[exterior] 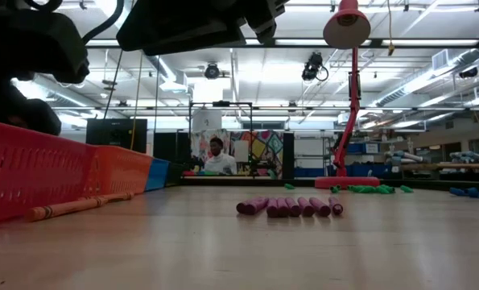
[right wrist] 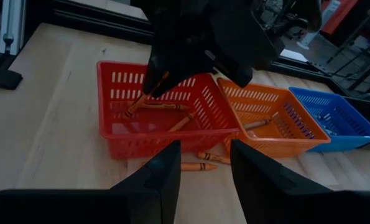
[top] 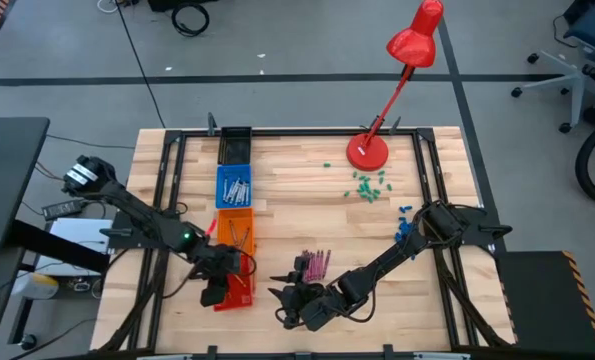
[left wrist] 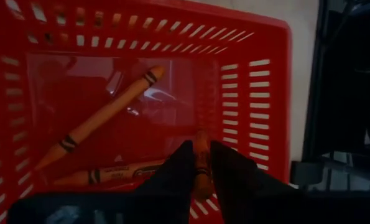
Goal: Sort crayons
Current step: Put the orange crayon into the red bin
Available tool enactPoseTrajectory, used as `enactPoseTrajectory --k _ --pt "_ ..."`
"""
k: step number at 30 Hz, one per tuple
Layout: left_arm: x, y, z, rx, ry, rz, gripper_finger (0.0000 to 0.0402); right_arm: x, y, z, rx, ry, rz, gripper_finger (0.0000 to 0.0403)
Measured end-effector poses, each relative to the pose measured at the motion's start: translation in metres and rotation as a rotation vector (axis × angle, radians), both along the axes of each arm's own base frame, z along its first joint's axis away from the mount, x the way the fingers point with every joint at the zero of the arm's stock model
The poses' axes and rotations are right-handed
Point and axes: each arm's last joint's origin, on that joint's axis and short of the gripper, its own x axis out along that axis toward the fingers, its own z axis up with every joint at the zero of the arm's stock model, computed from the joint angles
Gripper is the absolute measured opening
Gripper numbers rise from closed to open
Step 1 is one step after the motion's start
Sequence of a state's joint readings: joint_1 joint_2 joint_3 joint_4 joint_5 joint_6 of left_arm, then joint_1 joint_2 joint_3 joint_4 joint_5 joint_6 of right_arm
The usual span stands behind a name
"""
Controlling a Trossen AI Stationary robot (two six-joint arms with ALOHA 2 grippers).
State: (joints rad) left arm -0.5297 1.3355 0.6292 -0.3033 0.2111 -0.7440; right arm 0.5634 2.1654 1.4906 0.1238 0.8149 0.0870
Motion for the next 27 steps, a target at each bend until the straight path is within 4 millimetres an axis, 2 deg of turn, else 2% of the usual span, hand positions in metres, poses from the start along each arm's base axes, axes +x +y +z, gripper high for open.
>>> enactPoseTrajectory --k 8,13,22,27 --pt "0.001 0.001 0.000 0.020 -0.011 0.015 0.0131 0.000 0.000 0.000 0.008 -0.002 -0.004 0.0142" --pt "0.000 0.001 0.001 0.012 -0.005 0.009 0.0157 0.000 -0.001 -0.001 0.011 0.005 -0.005 0.0142" --pt "-0.004 0.002 0.015 -0.040 -0.059 -0.002 0.0162 0.001 -0.003 -0.002 0.015 0.017 0.002 0.0142" --pt "-0.006 0.004 0.026 -0.052 -0.136 -0.011 0.0162 0.008 -0.011 -0.005 0.101 0.039 0.054 0.0142"
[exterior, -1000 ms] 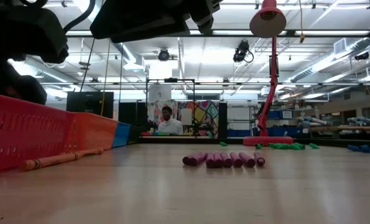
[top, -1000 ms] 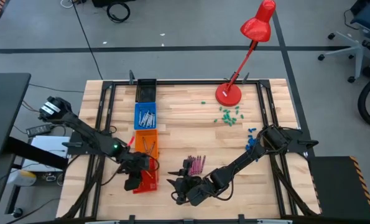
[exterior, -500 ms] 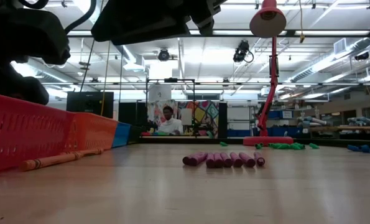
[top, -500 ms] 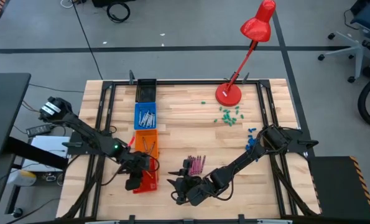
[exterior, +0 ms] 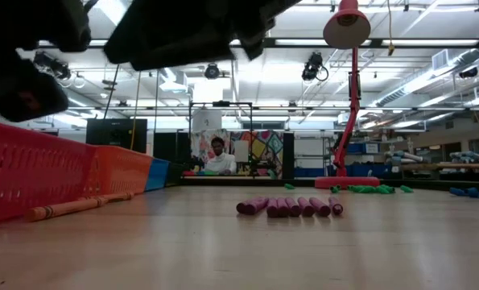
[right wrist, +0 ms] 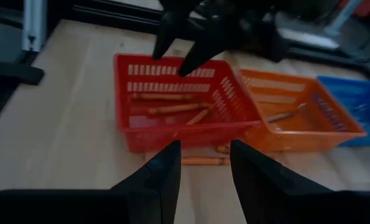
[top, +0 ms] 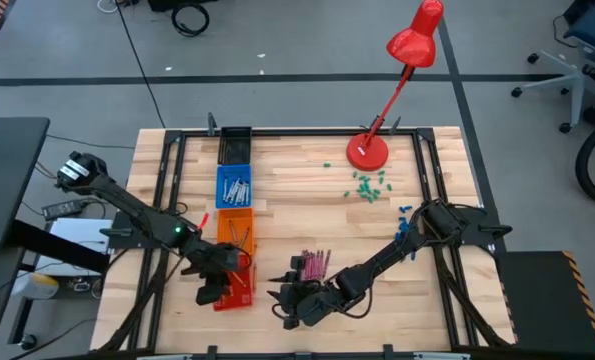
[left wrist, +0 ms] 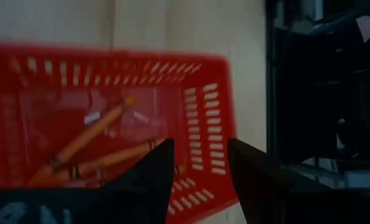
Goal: Sort crayons
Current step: Put the orange crayon into the red bin
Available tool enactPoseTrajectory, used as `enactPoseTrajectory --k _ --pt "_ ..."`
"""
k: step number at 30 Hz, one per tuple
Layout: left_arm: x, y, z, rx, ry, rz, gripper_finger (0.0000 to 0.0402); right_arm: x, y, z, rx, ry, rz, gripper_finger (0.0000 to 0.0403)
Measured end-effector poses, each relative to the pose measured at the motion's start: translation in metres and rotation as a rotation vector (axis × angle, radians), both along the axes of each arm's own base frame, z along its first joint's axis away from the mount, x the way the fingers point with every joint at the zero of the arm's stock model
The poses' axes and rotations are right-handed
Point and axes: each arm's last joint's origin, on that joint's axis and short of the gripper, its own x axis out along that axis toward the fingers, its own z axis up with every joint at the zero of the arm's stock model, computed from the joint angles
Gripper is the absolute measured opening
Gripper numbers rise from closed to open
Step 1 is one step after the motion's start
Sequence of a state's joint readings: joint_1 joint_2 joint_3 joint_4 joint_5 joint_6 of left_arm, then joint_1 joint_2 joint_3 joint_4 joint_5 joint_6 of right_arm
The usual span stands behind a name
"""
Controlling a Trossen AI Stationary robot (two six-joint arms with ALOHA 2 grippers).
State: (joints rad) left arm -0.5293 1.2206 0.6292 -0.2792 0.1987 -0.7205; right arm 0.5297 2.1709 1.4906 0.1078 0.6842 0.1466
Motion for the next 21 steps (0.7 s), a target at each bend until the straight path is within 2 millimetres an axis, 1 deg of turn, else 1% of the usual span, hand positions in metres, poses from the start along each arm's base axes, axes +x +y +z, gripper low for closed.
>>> enactPoseTrajectory --k 2,7,12,18,21 --pt "0.001 0.000 0.005 0.013 -0.064 -0.005 0.0162 0.004 -0.007 -0.004 0.032 0.023 0.014 0.0142" --pt "0.007 -0.002 0.013 0.034 -0.213 -0.026 0.0162 0.017 -0.024 -0.026 0.092 0.068 0.016 0.0142" --pt "0.010 -0.004 0.017 0.068 -0.299 -0.036 0.0162 0.025 -0.031 -0.044 0.128 0.080 0.038 0.0142" --pt "0.009 -0.005 0.017 0.094 -0.322 -0.065 0.0162 0.032 -0.044 -0.046 0.108 0.072 0.023 0.0142" --pt "0.010 -0.004 0.017 0.116 -0.334 -0.062 0.0162 0.038 -0.053 -0.049 0.122 0.060 0.048 0.0142"
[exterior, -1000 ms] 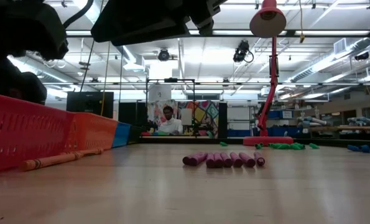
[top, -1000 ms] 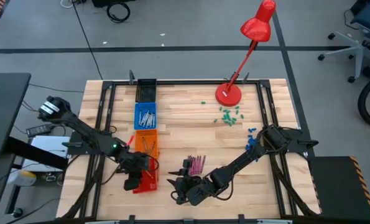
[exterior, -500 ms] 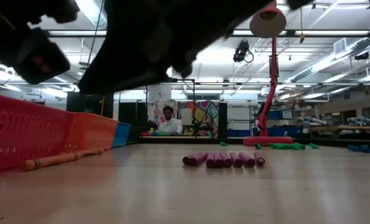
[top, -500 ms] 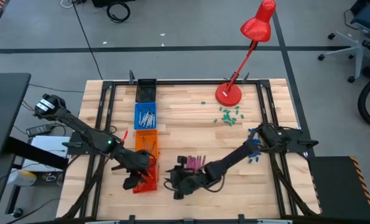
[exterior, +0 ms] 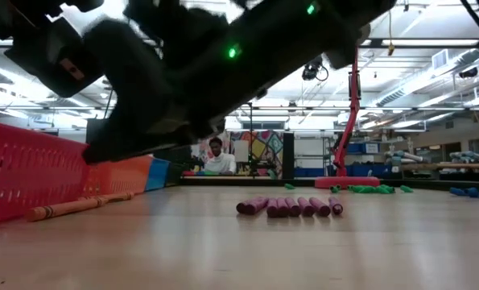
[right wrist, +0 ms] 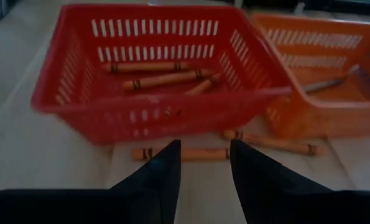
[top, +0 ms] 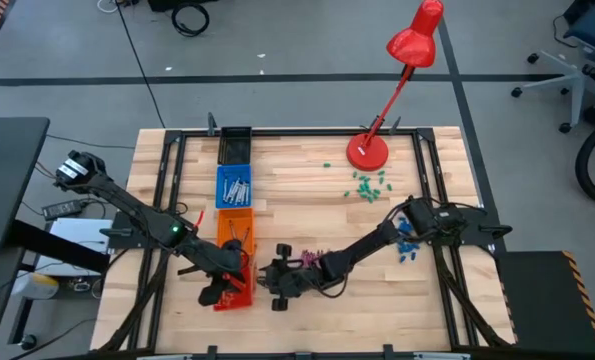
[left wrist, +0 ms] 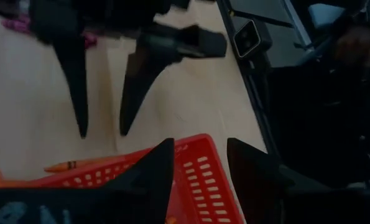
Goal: Sort crayons
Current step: Put the orange crayon into the red bin
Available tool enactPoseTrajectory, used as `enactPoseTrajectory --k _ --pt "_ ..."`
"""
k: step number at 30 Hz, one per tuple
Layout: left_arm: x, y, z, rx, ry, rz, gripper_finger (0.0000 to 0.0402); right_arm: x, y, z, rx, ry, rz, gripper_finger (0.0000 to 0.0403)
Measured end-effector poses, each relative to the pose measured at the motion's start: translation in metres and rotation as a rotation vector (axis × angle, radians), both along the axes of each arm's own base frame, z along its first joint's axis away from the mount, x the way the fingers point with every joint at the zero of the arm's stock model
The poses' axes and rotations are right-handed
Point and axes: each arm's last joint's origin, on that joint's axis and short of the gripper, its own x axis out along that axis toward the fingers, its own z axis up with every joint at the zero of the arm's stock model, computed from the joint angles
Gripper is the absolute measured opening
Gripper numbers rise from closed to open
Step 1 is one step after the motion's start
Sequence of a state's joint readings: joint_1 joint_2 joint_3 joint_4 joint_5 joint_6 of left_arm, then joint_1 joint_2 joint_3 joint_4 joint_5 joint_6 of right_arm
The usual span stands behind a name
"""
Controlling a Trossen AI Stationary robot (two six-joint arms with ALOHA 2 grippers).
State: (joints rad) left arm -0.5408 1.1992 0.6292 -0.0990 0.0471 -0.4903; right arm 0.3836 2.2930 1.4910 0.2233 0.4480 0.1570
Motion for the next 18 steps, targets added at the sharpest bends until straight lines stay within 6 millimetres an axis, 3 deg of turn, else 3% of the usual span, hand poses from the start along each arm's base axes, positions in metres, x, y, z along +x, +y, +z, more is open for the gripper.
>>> enactPoseTrajectory --k 5,18 --pt "0.000 0.001 0.000 0.015 -0.007 0.013 0.0162 0.005 -0.011 -0.007 0.019 0.011 0.006 0.0142" --pt "0.000 0.001 -0.001 0.030 -0.005 0.023 0.0162 0.013 -0.024 0.001 0.005 -0.054 0.017 0.0142"
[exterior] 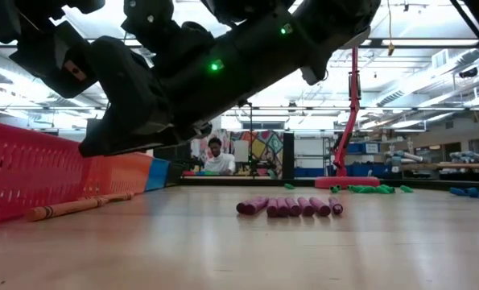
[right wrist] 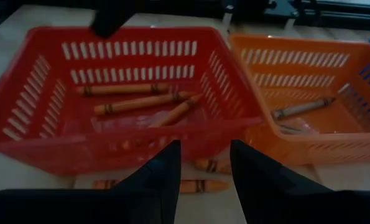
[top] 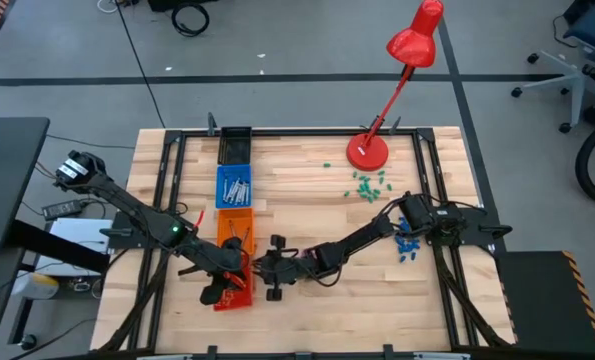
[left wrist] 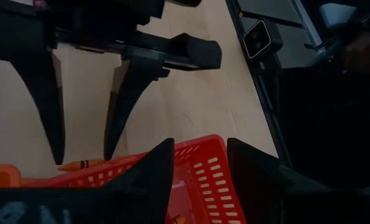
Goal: Sort crayons
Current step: Put the orange crayon into the red bin
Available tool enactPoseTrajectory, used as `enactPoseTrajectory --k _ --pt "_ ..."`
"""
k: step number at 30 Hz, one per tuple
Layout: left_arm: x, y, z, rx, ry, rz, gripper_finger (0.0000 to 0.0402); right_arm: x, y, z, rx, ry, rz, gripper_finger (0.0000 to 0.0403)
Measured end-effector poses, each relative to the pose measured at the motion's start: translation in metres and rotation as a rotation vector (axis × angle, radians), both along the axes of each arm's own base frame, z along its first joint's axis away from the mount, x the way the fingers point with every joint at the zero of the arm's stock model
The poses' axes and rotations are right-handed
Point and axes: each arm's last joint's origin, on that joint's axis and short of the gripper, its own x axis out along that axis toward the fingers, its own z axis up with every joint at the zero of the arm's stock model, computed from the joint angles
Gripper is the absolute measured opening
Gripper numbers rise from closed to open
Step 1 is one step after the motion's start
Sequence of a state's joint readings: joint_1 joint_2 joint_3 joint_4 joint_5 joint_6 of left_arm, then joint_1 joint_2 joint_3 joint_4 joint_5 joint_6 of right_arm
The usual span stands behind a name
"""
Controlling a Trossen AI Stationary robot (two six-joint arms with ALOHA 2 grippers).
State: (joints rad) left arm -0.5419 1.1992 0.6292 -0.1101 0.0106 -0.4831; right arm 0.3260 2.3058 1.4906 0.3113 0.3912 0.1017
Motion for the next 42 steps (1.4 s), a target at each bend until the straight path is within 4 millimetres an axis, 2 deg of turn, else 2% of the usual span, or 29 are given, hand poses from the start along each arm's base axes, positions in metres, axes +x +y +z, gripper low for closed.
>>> enactPoseTrajectory --k 8,17,29,42 --pt "0.000 0.001 0.000 0.011 -0.008 0.019 0.0162 0.002 -0.002 0.000 0.004 -0.010 0.013 0.0142" --pt "0.000 0.001 0.000 0.020 -0.006 0.029 0.0162 0.004 -0.002 -0.023 0.001 -0.007 0.027 0.0142" --pt "0.000 0.002 -0.002 0.043 -0.001 0.047 0.0162 0.008 -0.005 -0.021 0.040 -0.045 0.030 0.0142" --pt "0.000 0.003 -0.002 0.047 -0.004 0.057 0.0162 0.008 -0.014 -0.025 0.063 -0.002 0.022 0.0142"
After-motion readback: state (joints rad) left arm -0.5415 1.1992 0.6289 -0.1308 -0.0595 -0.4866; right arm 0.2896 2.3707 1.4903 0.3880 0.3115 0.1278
